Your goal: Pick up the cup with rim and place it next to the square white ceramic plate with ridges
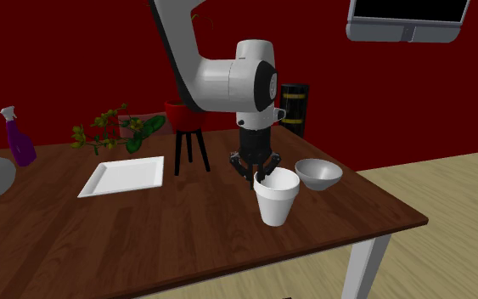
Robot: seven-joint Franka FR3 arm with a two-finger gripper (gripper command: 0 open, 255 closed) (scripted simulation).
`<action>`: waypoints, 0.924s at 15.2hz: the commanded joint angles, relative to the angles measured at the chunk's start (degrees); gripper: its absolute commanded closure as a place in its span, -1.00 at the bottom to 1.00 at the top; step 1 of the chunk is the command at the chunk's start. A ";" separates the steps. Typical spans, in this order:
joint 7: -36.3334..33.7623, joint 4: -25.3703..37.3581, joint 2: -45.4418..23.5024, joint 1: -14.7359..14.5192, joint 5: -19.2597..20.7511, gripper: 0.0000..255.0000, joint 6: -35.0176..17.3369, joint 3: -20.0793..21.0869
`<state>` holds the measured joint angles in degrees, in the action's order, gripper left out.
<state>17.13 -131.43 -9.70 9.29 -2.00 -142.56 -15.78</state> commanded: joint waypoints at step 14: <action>-1.42 1.67 5.14 -0.39 2.18 1.00 6.62 -0.48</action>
<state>15.81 -130.10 -5.10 8.91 -0.03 -136.80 -16.21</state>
